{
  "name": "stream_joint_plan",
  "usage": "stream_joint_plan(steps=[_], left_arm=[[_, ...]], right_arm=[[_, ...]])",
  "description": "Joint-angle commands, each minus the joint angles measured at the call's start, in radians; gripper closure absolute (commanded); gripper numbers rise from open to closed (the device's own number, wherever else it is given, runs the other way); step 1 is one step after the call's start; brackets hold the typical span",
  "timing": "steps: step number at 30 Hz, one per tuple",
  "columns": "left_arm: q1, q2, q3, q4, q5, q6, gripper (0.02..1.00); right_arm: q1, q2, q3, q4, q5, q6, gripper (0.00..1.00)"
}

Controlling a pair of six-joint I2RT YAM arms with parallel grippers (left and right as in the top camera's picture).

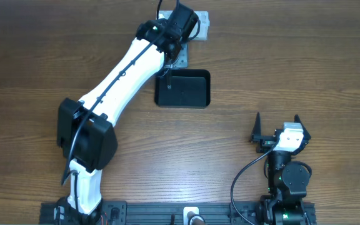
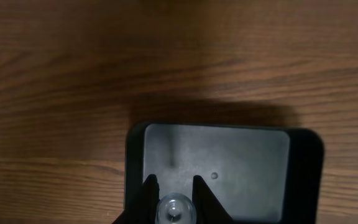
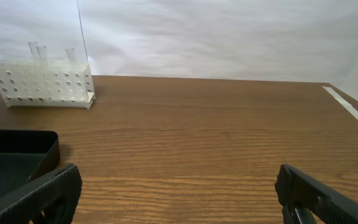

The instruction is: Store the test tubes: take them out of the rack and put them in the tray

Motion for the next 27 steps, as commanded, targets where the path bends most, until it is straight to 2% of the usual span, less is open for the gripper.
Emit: stream_joint_plan(steps=[1, 22, 27], left_arm=[[0.002, 0.06, -0.003, -0.008, 0.016, -0.017, 0.945], [0.003, 0.161, -0.003, -0.058, 0.008, -0.002, 0.939], [0.003, 0.166, -0.003, -0.058, 0.008, -0.002, 0.906]], right_arm=[[-0.006, -0.01, -0.006, -0.004, -0.002, 0.002, 0.009], [-0.006, -0.01, -0.006, -0.004, -0.002, 0.002, 0.009], [-0.006, -0.01, -0.006, -0.004, -0.002, 0.002, 0.007]])
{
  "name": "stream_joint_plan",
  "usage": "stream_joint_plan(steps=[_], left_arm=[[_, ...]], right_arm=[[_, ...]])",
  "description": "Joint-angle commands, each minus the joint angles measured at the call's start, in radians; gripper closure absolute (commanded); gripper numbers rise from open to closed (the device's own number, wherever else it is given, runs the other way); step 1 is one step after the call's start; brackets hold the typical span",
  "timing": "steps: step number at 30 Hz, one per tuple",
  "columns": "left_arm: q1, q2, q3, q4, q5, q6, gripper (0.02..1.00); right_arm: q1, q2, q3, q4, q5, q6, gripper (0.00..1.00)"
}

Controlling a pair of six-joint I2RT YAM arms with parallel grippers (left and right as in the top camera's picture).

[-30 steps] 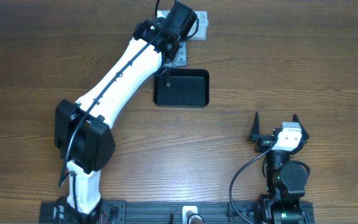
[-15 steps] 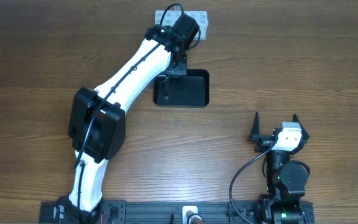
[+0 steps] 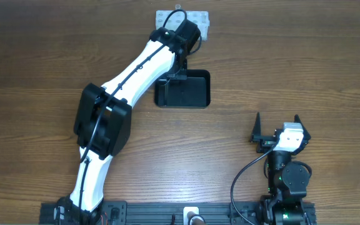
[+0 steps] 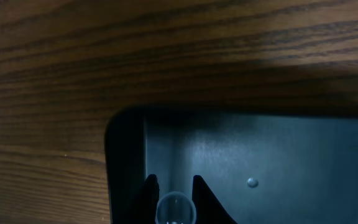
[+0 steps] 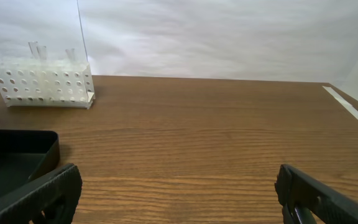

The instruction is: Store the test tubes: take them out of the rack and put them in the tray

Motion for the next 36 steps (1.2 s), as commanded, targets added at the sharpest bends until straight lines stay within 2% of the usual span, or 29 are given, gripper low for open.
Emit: stream_joint_plan(steps=[1, 3, 5, 9, 14, 16, 23, 26, 29, 33, 36], left_arm=[[0.003, 0.016, -0.002, -0.002, 0.0, 0.0, 0.884], [0.003, 0.016, -0.002, -0.001, 0.0, 0.0, 0.822], [0.003, 0.016, -0.002, -0.001, 0.0, 0.0, 0.818], [0.003, 0.013, -0.002, 0.008, 0.001, 0.0, 0.726], [0.005, -0.045, 0.026, 0.02, -0.009, 0.0, 0.691], [0.005, -0.081, 0.066, 0.02, -0.045, 0.0, 0.647], [0.005, -0.12, 0.305, 0.085, -0.245, 0.03, 0.612], [0.013, -0.119, 0.328, 0.201, -0.243, 0.133, 0.592], [0.03, -0.108, 0.328, 0.282, -0.215, 0.176, 0.577], [0.076, -0.075, 0.328, 0.336, -0.153, 0.193, 0.56], [0.119, -0.04, 0.328, 0.388, -0.054, 0.247, 0.557]], right_arm=[[-0.006, -0.01, -0.006, -0.004, -0.002, 0.003, 0.009], [-0.006, -0.01, -0.006, -0.004, -0.002, 0.003, 0.007], [-0.006, -0.01, -0.006, -0.004, -0.002, 0.003, 0.009], [-0.006, -0.01, -0.006, -0.004, -0.002, 0.003, 0.009], [-0.006, -0.01, -0.006, -0.004, -0.002, 0.003, 0.009], [-0.006, -0.01, -0.006, -0.004, -0.002, 0.003, 0.009], [-0.006, -0.01, -0.006, -0.004, -0.002, 0.003, 0.009], [-0.006, -0.01, -0.006, -0.004, -0.002, 0.003, 0.009], [-0.006, -0.01, -0.006, -0.004, -0.002, 0.003, 0.009], [-0.006, -0.01, -0.006, -0.004, -0.002, 0.003, 0.009], [-0.006, -0.01, -0.006, -0.004, -0.002, 0.003, 0.007]])
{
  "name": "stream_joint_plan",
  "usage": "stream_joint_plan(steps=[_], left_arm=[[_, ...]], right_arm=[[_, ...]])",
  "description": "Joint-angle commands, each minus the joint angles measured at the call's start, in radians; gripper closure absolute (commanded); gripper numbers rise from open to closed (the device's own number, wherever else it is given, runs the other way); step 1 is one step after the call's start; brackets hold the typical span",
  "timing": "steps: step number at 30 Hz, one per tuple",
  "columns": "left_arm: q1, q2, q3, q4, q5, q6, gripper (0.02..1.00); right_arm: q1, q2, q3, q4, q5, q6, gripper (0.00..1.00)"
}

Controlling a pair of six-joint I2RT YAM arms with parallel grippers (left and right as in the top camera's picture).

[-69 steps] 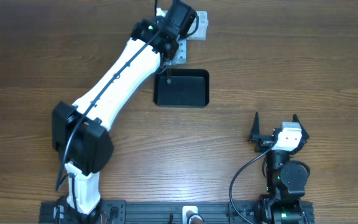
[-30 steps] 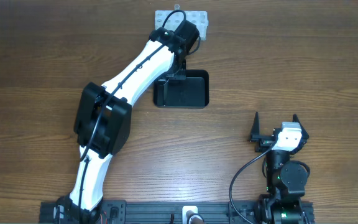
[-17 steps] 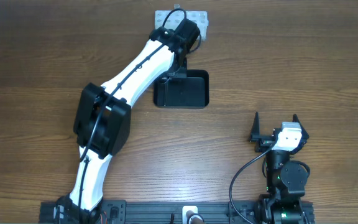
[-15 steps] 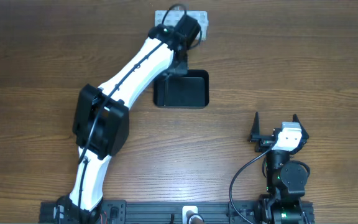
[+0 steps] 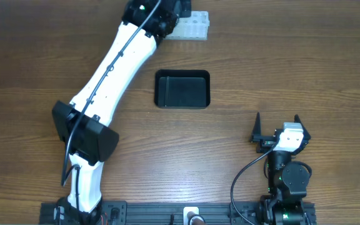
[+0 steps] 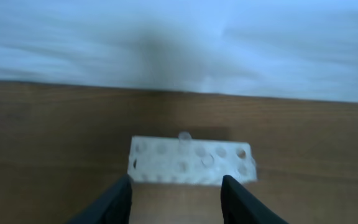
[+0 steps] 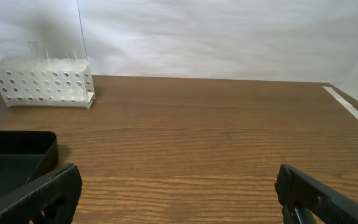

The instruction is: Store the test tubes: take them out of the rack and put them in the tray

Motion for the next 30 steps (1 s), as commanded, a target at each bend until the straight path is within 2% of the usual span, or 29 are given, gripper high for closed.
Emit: stream_joint_plan(steps=[1, 3, 10, 19, 30], left_arm=[[0.074, 0.073, -0.002, 0.068, 0.15, 0.108, 0.555], [0.103, 0.106, -0.002, 0.122, 0.241, 0.154, 0.551], [0.148, 0.197, -0.002, 0.224, 0.459, 0.234, 0.549], [0.146, 0.269, -0.003, 0.235, 0.522, 0.281, 0.531], [0.145, 0.278, -0.003, 0.239, 0.503, 0.281, 0.524]], right_arm=[[-0.006, -0.01, -0.006, -0.004, -0.002, 0.003, 0.009], [-0.006, -0.01, -0.006, -0.004, -0.002, 0.003, 0.007], [-0.006, -0.01, -0.006, -0.004, -0.002, 0.003, 0.007], [-0.006, -0.01, -0.006, -0.004, -0.002, 0.003, 0.009], [-0.006, -0.01, -0.006, -0.004, -0.002, 0.003, 0.007]])
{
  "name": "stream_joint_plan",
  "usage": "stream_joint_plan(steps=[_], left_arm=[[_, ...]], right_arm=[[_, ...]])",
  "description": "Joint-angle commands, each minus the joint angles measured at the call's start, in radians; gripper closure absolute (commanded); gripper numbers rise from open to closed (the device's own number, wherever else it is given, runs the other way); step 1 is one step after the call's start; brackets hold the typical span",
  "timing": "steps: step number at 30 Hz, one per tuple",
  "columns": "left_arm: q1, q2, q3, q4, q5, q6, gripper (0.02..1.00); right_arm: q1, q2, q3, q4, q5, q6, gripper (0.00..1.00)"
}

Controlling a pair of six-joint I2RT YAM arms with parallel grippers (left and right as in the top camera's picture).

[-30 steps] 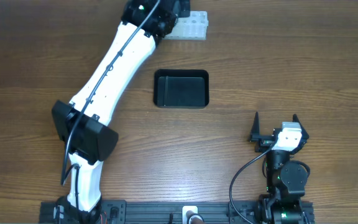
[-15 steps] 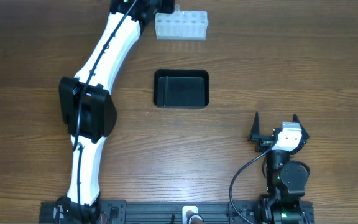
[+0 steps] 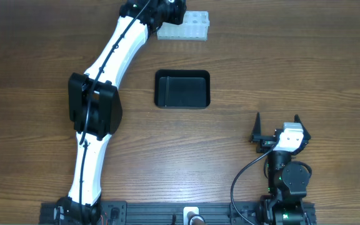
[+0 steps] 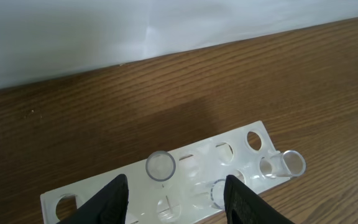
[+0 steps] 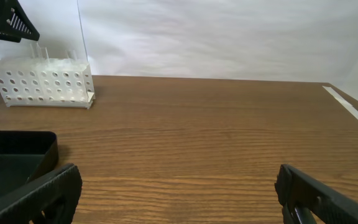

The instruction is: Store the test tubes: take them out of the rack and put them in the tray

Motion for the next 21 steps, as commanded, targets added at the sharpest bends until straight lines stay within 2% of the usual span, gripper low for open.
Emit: stream_joint_plan(steps=[1, 21], left_arm=[[0.003, 0.013, 0.0, 0.01, -0.004, 0.019, 0.524], [0.003, 0.09, 0.0, 0.132, -0.051, 0.018, 0.524]], right_arm=[[-0.006, -0.01, -0.006, -0.004, -0.002, 0.003, 0.009], [-0.006, -0.01, -0.006, -0.004, -0.002, 0.003, 0.007]])
